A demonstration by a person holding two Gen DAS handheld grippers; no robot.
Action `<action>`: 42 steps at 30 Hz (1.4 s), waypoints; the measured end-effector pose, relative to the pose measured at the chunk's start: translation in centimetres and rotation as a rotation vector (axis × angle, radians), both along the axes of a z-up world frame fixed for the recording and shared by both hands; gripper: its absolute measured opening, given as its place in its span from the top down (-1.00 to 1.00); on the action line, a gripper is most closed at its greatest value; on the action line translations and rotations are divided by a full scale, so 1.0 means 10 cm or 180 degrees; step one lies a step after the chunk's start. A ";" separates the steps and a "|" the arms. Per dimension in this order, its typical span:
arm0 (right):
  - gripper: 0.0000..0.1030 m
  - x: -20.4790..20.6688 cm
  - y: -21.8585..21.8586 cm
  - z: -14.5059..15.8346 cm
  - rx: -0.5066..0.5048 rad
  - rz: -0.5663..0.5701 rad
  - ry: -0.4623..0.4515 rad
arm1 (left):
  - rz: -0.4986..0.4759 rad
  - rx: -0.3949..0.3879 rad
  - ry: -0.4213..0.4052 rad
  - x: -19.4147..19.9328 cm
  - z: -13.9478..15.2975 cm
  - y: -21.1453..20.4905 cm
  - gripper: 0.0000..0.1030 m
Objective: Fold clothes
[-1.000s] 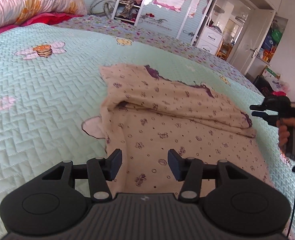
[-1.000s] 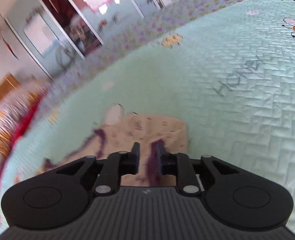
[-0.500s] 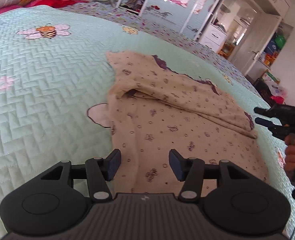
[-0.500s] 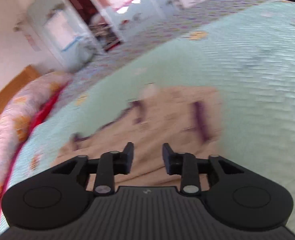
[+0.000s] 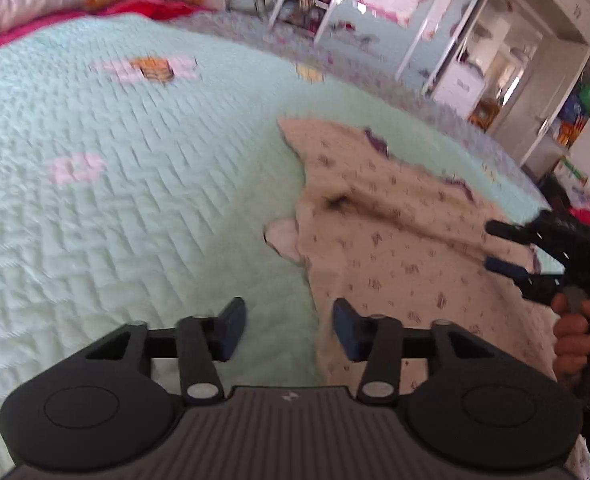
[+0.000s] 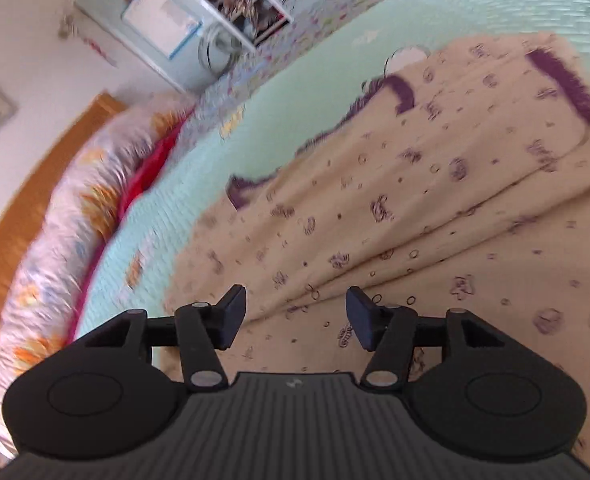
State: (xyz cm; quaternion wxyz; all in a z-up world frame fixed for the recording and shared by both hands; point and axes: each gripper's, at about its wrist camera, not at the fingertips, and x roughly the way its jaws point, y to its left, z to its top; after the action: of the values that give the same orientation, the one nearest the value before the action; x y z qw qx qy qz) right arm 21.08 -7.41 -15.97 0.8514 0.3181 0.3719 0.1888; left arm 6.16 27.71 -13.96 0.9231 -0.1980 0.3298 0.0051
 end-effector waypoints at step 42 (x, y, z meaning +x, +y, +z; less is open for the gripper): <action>-0.36 -3.15 -1.69 0.16 0.0079 -0.0945 0.0591 | -0.0221 -0.0853 0.0778 -1.51 -0.16 -0.22 -0.23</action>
State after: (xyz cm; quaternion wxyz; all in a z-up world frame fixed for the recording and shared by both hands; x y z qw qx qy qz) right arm -10.41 -24.35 -14.42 0.8280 0.3961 0.3954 0.0354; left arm -8.91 25.52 -15.55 0.8411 -0.3056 0.4438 -0.0468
